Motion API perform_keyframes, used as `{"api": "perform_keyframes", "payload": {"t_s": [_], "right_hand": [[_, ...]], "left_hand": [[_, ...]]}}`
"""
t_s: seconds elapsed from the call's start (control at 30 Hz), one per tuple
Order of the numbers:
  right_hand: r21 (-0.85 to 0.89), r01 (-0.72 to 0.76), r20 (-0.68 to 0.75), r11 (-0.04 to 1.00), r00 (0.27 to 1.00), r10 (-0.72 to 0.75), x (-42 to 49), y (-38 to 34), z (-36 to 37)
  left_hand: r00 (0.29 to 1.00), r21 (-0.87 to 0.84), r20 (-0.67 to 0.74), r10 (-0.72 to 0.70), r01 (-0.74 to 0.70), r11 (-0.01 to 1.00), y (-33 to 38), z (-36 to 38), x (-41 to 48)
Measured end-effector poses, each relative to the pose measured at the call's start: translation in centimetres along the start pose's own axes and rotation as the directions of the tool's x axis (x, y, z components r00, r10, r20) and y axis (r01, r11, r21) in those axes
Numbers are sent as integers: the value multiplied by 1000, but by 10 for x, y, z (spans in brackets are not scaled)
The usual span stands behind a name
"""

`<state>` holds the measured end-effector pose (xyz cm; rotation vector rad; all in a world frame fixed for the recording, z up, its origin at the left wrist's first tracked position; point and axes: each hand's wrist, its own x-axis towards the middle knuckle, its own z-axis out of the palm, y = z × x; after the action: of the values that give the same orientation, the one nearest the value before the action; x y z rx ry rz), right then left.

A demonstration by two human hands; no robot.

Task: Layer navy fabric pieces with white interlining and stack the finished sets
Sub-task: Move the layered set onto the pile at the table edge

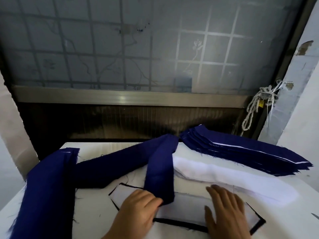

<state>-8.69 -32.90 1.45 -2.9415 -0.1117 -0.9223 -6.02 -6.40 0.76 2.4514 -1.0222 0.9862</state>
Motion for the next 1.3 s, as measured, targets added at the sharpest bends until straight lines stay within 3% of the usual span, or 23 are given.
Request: {"api": "perform_keyframes", "payload": {"t_s": [0.1,0.2,0.27,0.37,0.47,0.53,0.63,0.7,0.87,0.97,1.03,1.13,1.3], "right_hand": [[131,217,32,967,974,-223,7,-39,3],[315,289,-6,904,953,-302,19,-65,4],[419,274,-27,866,957,-289,25,-74,7],[531,164,-6,831,982,-190,28,-77,14],[524,118,-31,843,992,-120,26,-75,20],[470,102,-55,877,995,-86,22,-69,23],[392,50,-28,919,999,-43,12,-54,26],[373,14,-6,928,1000,-13,7,-46,30],[361,-21,8,932,1000,19,8,-44,31],[303,30,23,952,999,-39,7,-45,32],[277,61,23,959,997,-70,7,-45,34],[260,73,25,963,996,-82,5,-45,36],[252,74,31,965,996,-85,4,-46,36]], "left_hand": [[999,-54,19,44,-43,998,15,-2,5],[999,0,8,48,-48,999,17,-9,7],[999,-16,-36,-7,7,1000,12,-12,2],[969,-88,-137,-205,194,977,3,-12,-4],[908,-184,-185,-377,345,920,-12,-12,-5],[806,-246,-221,-549,498,831,-35,-15,-3],[466,-358,-221,-856,778,516,-81,-30,5],[352,-382,-228,-908,826,415,-110,-44,4],[368,-27,-236,-899,923,385,-141,-63,-9],[465,237,-145,-873,873,425,-141,-61,-7],[500,306,-51,-865,832,463,-140,-59,-3],[446,340,84,-891,828,447,-140,-58,7],[375,582,198,-905,698,417,-143,-61,24]]}}
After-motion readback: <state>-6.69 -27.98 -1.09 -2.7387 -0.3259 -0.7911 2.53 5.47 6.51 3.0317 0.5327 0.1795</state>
